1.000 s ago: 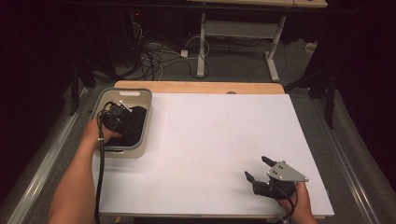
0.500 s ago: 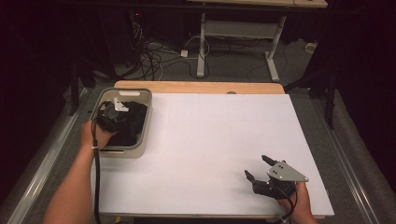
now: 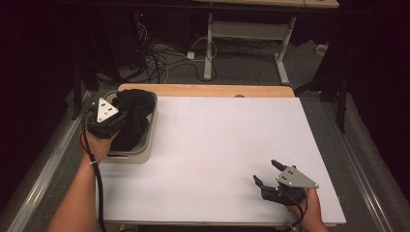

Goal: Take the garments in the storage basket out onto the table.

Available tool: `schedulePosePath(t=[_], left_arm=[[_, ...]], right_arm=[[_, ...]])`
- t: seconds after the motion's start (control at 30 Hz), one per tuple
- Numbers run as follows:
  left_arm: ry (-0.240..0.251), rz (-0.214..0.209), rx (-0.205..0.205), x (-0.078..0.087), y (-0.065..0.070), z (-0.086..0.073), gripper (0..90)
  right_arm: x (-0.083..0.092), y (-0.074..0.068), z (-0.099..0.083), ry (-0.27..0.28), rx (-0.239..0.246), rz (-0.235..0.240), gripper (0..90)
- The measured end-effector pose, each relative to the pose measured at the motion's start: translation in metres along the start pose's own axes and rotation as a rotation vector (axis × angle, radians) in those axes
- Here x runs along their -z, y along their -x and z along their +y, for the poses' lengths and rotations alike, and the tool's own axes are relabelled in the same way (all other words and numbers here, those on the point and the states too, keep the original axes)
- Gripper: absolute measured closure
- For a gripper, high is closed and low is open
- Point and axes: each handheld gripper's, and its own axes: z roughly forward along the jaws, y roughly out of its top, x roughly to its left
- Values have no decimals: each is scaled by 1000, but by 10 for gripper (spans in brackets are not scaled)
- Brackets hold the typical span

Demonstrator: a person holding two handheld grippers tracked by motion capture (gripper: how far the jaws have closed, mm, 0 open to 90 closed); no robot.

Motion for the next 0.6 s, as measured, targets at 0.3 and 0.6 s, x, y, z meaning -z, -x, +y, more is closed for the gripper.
schedulePosePath(t=[0.3,0.6], left_arm=[[156,-30,58,12,18,9,697],[268,-102,55,25,39,35,697]], right_arm=[[0,-1,0,1,4,-6,225],[0,1,0,7,2,-14,225]])
